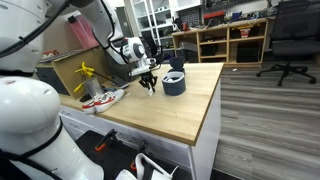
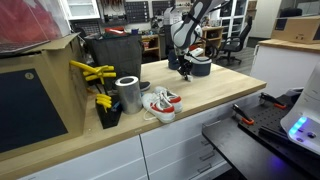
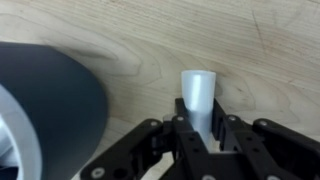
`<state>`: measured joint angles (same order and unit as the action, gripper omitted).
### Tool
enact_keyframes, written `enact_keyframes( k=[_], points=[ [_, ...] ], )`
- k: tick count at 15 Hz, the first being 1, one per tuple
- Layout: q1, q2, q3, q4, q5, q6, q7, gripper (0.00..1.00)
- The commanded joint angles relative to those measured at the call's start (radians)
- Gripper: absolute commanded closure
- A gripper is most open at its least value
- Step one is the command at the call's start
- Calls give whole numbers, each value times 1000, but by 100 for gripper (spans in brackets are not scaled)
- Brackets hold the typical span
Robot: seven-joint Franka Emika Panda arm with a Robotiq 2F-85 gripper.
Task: Pick up the cylinder shaped object and place it inside the masking tape on the right
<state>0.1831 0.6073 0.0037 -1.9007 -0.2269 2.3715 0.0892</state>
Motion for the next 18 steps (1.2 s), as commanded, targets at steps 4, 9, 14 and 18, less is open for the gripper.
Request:
enact_keyframes(
  k=[4,9,14,18],
  points=[
    [3,-168,-8,-81,-15,-59,12,94],
    [-36,-291,-10,-99,9,-165,22,94],
    [-94,-336,-20,-63,12,-260,5,94],
    [-129,-311,-34,-19,-5,-281,1,94]
  ],
)
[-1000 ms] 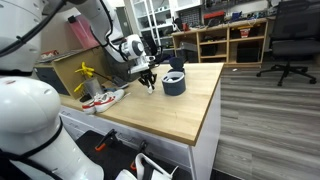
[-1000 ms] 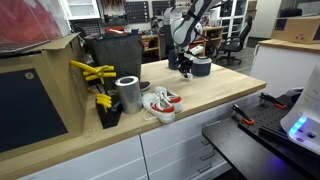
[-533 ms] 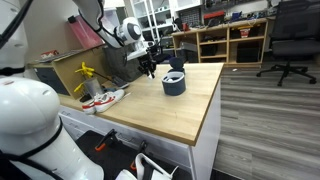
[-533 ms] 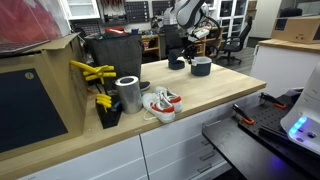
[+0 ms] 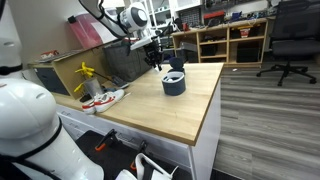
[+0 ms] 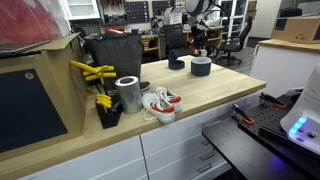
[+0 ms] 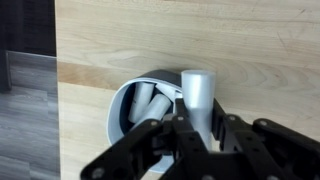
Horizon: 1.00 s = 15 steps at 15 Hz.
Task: Pick up the cylinder shaped object and place it inside the masking tape on the right
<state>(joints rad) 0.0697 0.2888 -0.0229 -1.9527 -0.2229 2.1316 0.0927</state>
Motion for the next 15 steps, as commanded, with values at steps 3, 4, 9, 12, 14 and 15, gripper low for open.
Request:
enact_keyframes(
  k=[3,4,9,12,14,15],
  points=[
    [-27,38,-10,60,-25,-39,-15,94],
    [-27,50,-10,72,-34,-39,-18,94],
    [-19,140,-13,176,-67,-46,-17,94],
    [-17,196,-19,238,-71,-53,-16,94],
    [-15,229,-25,271,-79,-60,-14,94],
    [-14,246,-29,287,-84,-65,-13,94]
  ],
)
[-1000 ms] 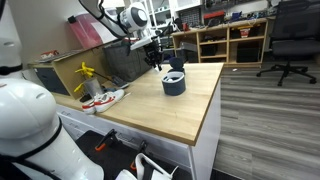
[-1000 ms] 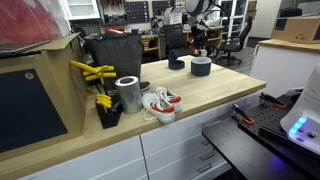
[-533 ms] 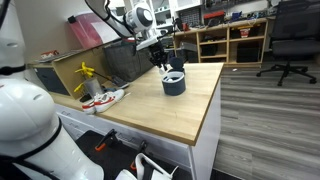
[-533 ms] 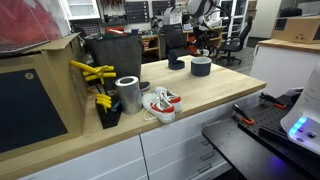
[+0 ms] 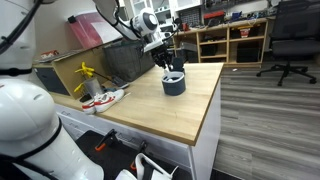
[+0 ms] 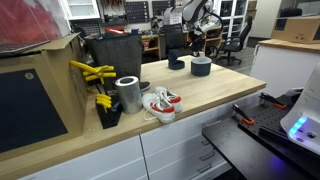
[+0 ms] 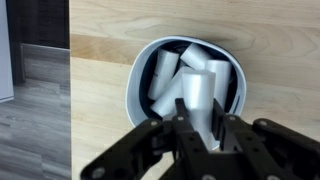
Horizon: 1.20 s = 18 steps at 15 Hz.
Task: Pick up the cylinder shaped object and place it inside the masking tape on the right
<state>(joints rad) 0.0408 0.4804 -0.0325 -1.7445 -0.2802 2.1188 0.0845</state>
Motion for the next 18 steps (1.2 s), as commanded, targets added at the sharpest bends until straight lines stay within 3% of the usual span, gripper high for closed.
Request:
enact_keyframes(
  k=[1,8,9,10,12,16,18],
  points=[
    [17,72,-25,94,-37,-59,-2,94],
    [27,144,-34,128,-76,-120,-19,94],
    [29,149,-34,132,-79,-126,-18,80],
    [32,151,-35,132,-82,-128,-16,49],
    [35,144,-34,128,-87,-127,-16,41],
    [60,49,-36,62,-130,-112,-1,11],
    [67,-12,-27,36,-138,-126,-6,0]
  ],
)
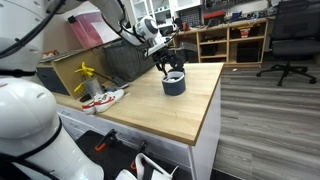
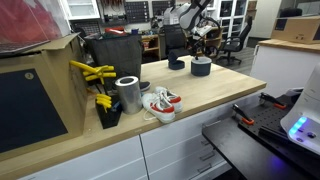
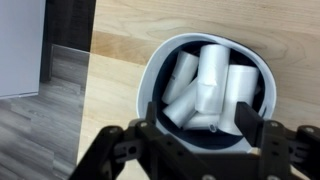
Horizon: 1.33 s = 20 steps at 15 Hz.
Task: Pick up the cylinder shaped object and place it inside the masking tape on the right
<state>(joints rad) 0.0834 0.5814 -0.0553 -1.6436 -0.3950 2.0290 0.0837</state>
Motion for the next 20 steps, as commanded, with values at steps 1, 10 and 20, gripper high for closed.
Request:
enact_keyframes(
  k=[1,10,20],
  points=[
    [28,-142,1,-72,-21,-53,-6,0],
    [33,-329,108,-94,153,-289,-26,0],
    [58,-594,150,-455,223,-49,210,0]
  ],
)
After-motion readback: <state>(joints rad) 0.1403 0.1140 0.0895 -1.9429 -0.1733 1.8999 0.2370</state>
